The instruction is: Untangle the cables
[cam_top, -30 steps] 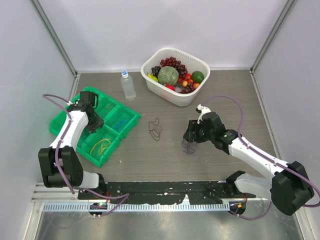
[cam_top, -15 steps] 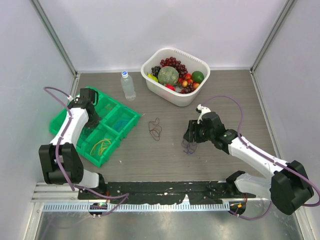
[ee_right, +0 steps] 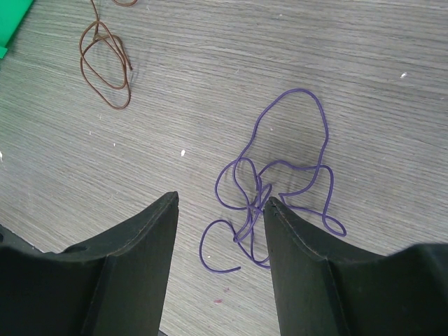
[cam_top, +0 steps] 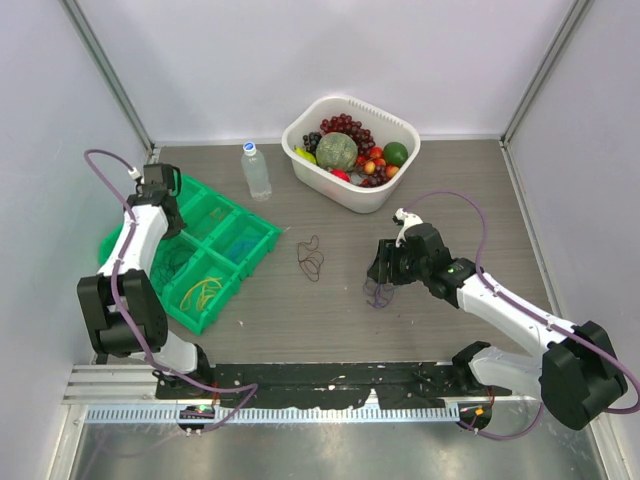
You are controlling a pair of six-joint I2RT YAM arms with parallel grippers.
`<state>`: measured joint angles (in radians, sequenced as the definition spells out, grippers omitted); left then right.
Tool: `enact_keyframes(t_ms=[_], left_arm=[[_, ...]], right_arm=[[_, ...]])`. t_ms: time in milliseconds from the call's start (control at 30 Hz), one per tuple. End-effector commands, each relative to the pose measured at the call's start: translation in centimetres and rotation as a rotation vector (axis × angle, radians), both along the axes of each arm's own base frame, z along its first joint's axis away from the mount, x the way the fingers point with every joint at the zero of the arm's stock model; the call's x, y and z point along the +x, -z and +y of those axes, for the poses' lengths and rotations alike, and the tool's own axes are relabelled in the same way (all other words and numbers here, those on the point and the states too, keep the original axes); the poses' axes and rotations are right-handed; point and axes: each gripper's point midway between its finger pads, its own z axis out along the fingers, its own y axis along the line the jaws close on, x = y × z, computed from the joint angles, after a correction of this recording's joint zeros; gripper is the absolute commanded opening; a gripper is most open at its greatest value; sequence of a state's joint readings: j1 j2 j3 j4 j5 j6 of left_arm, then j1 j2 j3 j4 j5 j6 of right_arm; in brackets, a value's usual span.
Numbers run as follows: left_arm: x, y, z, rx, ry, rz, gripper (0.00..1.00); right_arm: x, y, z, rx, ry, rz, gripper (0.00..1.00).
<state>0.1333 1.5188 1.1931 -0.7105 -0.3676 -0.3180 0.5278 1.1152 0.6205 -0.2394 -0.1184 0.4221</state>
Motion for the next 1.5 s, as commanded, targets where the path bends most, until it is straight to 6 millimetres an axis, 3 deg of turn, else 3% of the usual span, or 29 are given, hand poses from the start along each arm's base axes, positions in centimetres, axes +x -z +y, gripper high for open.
enact_keyframes(t_ms=[0, 233, 433, 567, 633, 767, 933, 1133, 1200, 1333, 1433, 1467], left_arm=[[2.3, -1.1, 1.2, 0.103, 0.107, -0.065, 0.00], [0.2, 0.9, 1.0, 0.107, 0.104, -0.033, 0.00], [-1.6, 1.2, 1.6, 0.161, 0.129, -0.007, 0.00], [-2.1, 1.1, 0.6, 0.106, 0.130, -0.041, 0.01], [-2.0, 0.4, 0.2, 0.077, 0.091, -0.088, 0.08], [-2.1, -2.0, -0.1, 0.078, 0.033, -0.140, 0.32], [-3.3, -4.8, -0.5, 0.097, -0.075, -0.197, 0.50], [-4.7, -6.4, -2.1, 0.032, -0.161, -0.284, 0.57], [-4.6, -6.8, -3.4, -0.039, -0.147, -0.322, 0.57], [-3.8, -6.1, -10.2, -0.316, 0.020, -0.356, 0.53], [-4.4, -5.8, -14.5, -0.456, 0.134, -0.356, 0.51], [-4.7, -6.2, -15.8, -0.483, 0.177, -0.366, 0.51]], right_arm=[[0.8, -1.0, 0.4, 0.023, -0.004, -0.042, 0.57], [0.8, -1.1, 0.3, 0.023, 0.002, -0.045, 0.57], [0.8, -1.0, 0.3, 0.023, -0.002, -0.044, 0.57], [0.9, -1.1, 0.4, 0.028, -0.005, -0.046, 0.57], [0.8, -1.1, 0.4, 0.026, -0.005, -0.040, 0.57], [0.7, -1.3, 0.4, 0.026, -0.009, -0.033, 0.57], [0.7, -1.7, 0.3, 0.016, -0.002, -0.024, 0.57], [1.1, -1.7, 0.1, -0.021, 0.011, 0.012, 0.57], [1.2, -1.8, 0.3, -0.017, -0.003, 0.010, 0.57], [1.8, -2.0, 1.3, -0.020, -0.040, 0.034, 0.57], [2.5, -2.1, 2.6, -0.001, -0.081, 0.058, 0.58], [2.7, -2.9, 3.5, 0.030, -0.110, 0.053, 0.59]])
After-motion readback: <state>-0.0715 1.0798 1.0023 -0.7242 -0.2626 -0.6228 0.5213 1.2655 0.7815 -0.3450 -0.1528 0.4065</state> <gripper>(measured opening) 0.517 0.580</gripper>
